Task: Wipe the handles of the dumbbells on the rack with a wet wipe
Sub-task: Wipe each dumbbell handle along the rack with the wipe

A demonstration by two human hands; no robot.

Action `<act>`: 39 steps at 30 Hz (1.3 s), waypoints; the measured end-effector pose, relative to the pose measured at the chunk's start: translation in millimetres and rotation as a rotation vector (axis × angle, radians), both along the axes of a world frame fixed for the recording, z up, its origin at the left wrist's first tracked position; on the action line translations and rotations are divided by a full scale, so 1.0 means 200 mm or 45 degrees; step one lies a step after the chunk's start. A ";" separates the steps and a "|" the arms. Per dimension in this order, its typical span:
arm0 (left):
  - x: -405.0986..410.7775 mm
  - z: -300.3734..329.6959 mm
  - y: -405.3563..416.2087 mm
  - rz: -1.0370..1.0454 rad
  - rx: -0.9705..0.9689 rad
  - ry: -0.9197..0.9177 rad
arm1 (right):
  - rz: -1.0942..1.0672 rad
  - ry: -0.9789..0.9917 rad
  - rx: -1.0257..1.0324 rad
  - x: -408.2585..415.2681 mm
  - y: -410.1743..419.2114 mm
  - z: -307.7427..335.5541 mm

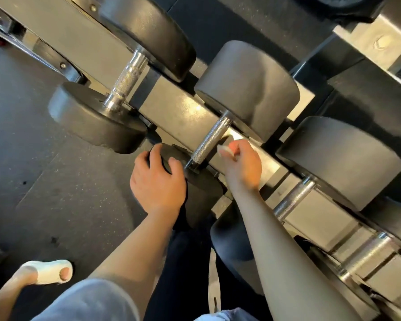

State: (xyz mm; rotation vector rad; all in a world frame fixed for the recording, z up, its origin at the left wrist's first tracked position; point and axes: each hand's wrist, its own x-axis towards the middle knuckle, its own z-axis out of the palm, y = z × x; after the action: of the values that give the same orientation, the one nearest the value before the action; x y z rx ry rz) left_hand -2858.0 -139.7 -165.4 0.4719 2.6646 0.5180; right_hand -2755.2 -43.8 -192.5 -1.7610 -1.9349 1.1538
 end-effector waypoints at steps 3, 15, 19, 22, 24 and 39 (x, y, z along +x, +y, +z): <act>0.00 -0.01 -0.01 -0.005 0.000 0.000 | 0.318 -0.061 0.388 -0.13 -0.01 -0.06; -0.01 -0.02 -0.01 -0.008 0.012 0.025 | 1.113 -0.030 0.488 -0.06 -0.03 -0.11; 0.00 -0.02 -0.01 -0.008 0.018 0.040 | 1.242 -0.078 0.658 -0.04 0.04 -0.10; 0.00 -0.02 0.00 -0.005 0.002 0.043 | 0.997 -0.154 0.569 -0.05 0.15 -0.08; 0.00 -0.02 -0.01 -0.012 -0.009 0.033 | 0.814 -0.141 0.433 -0.06 0.19 -0.07; -0.01 -0.02 0.00 -0.010 -0.002 0.031 | 0.522 0.112 0.299 -0.03 0.05 -0.15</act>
State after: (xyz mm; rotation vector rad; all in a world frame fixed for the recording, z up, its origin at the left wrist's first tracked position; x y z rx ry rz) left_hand -2859.1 -140.4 -168.8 0.4909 2.6850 0.5115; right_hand -2760.7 -33.3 -223.0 -1.2101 -2.3338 1.0459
